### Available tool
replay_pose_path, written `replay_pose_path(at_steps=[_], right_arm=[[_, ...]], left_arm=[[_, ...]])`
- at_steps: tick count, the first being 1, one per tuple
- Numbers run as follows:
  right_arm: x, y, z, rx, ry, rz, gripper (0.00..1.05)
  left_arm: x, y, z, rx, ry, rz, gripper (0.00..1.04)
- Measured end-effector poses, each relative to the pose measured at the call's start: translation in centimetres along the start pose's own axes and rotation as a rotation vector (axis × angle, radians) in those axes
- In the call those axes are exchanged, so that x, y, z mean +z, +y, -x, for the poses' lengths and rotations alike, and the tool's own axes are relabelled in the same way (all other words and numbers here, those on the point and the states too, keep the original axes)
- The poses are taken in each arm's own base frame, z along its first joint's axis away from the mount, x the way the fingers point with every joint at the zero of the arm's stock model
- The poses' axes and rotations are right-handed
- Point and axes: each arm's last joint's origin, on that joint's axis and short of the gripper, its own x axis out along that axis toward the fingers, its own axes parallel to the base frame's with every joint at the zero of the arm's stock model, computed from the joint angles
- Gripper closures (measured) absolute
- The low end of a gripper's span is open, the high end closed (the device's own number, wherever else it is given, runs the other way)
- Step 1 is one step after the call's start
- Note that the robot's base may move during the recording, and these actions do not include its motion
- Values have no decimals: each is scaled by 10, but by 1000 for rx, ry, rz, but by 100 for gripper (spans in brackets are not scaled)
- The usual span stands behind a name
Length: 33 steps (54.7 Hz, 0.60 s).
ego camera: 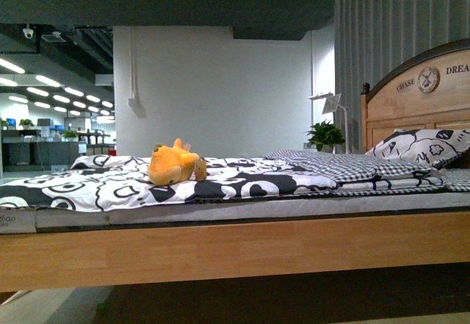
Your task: Put away toys
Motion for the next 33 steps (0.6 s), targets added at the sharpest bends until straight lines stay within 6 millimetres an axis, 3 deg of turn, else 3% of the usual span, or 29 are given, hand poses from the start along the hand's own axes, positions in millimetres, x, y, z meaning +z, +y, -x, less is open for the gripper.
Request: replay_pose_path(at_steps=[33], right_arm=[[0,0,0,0,0,0,7]], left_arm=[[0,0,0,0,0,0,6]])
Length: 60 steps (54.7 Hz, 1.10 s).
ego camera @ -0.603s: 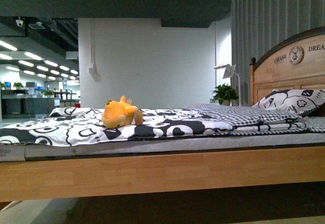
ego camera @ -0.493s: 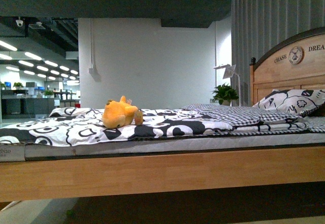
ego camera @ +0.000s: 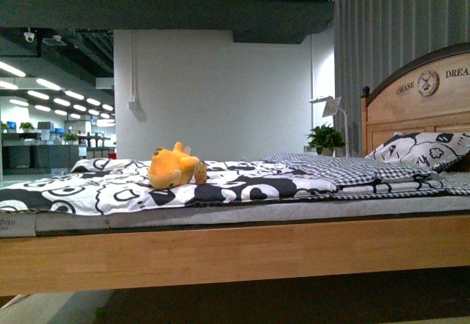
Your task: Put away toys
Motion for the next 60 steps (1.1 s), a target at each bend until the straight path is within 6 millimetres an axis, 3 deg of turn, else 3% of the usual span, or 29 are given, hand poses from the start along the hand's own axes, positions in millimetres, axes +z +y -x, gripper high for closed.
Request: replay_pose_path(at_steps=[60], right_arm=[[0,0,0,0,0,0,7]], left_arm=[[0,0,0,0,0,0,6]])
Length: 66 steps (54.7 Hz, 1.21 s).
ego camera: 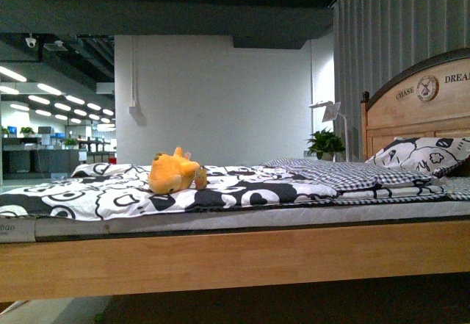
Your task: Put away toys
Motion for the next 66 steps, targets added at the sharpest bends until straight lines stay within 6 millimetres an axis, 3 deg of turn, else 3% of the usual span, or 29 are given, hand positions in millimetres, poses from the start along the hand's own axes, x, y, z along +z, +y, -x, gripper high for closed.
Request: replay_pose_path(at_steps=[66], right_arm=[[0,0,0,0,0,0,7]], left_arm=[[0,0,0,0,0,0,6]])
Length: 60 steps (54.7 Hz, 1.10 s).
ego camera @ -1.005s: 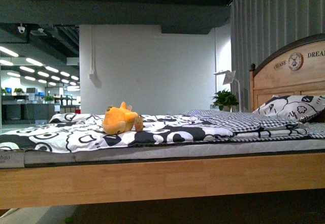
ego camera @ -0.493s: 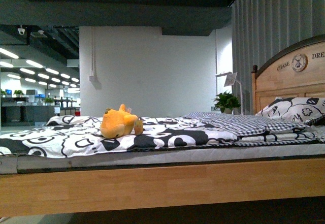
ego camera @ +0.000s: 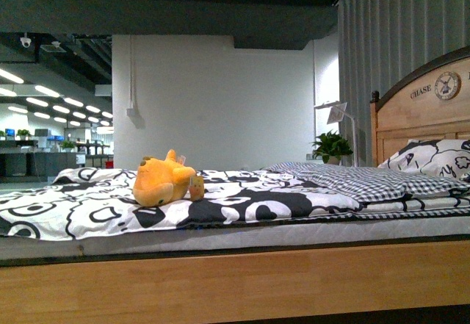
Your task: Put away toys
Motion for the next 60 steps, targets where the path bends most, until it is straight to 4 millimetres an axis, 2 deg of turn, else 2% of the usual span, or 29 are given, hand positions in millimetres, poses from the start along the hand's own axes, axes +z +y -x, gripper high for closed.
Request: replay_pose_path(at_steps=[60], right_arm=[[0,0,0,0,0,0,7]], left_arm=[[0,0,0,0,0,0,6]])
